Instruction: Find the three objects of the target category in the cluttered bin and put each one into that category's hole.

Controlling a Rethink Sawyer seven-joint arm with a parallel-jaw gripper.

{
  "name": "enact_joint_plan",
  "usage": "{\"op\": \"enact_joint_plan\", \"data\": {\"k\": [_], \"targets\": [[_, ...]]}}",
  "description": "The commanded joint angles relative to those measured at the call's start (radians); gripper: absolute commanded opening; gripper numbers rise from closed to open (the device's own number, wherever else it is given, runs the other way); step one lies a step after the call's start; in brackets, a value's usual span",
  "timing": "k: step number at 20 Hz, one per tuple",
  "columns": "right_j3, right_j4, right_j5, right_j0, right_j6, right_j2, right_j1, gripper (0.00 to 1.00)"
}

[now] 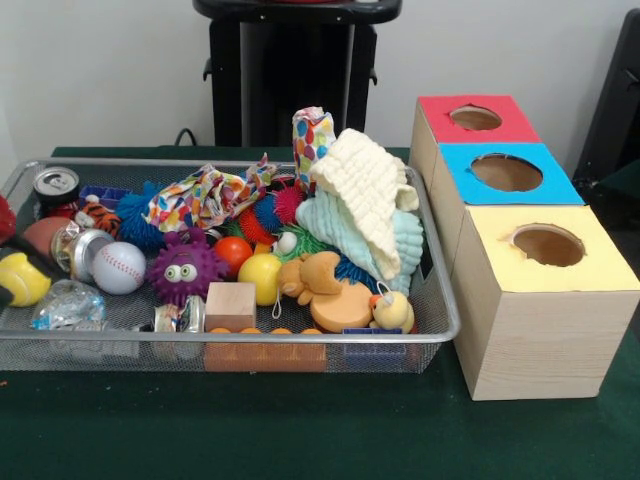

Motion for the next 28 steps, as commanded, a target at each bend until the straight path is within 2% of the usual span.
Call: {"op": "enact_joint_plan", "data": {"k": [1, 5, 11, 18, 25, 28], "targets": [[-0.025, -0.035, -0.101, 0.019, -0.149, 0.021, -0.036, 1.00], [-0.075, -0.027, -0.058, 0.028, -0.184, 0.027, 0.005, 1.00], [-0.037, -0.024, -0.059, 0.018, -0.176, 0.004, 0.036, 1.00], [0.080, -0.009, -0.078, -0.017, -0.134, -0.029, 0.047, 1.00], [0.196, 0.007, -0.118, -0.051, -0.082, -0.036, 0.016, 1.00], [0.223, 0.008, -0.118, -0.058, -0.071, -0.034, 0.016, 1.00]]}}
